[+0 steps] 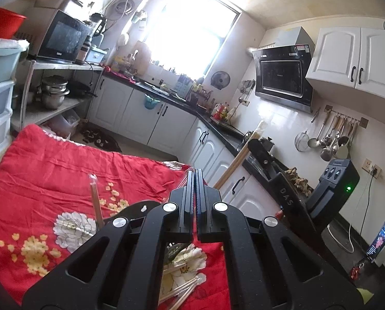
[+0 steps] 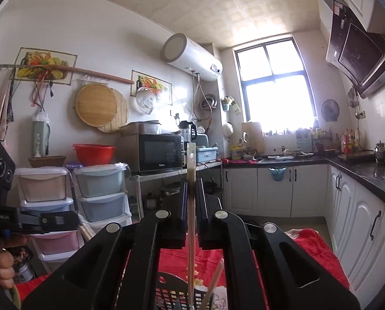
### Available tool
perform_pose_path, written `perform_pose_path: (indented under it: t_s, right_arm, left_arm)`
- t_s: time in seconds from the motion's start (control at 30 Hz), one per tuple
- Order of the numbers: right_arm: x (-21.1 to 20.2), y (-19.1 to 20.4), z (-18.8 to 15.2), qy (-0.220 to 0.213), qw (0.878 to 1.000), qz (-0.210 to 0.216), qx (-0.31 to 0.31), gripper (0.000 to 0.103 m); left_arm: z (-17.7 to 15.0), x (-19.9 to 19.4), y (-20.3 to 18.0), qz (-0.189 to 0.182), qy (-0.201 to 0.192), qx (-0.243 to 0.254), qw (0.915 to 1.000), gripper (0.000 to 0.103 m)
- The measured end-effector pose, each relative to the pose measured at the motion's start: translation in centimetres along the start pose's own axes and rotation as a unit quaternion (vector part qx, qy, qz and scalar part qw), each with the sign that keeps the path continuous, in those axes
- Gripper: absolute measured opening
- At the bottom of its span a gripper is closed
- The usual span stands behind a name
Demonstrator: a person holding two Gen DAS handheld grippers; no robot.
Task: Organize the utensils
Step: 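Raise both held chopsticks and carry them above the green basket, then open both grippers to release the chopsticks into the basket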
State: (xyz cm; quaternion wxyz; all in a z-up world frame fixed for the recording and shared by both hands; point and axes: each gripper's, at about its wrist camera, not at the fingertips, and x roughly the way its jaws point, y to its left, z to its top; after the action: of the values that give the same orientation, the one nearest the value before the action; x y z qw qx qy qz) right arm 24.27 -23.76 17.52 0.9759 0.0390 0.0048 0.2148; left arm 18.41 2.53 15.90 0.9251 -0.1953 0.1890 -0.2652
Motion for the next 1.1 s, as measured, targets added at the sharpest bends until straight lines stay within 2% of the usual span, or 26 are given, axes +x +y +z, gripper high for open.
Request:
perform_pose_path:
  t_s: [0.53, 1.1]
  right_arm:
    - [1.0, -1.2, -4.7, 0.027, 0.999, -0.031, 0.009, 0.006]
    - [1.1, -1.5, -7.4, 0.068, 0.997, -0.033, 0.031, 0.009]
  left_arm:
    - [-2.2, 1.6, 1.2, 0.004, 0.029, -0.013, 0.9995, 0.0]
    - [-3.8, 2.7, 2.5, 0.028, 0.054, -0.016, 0.998, 0.0]
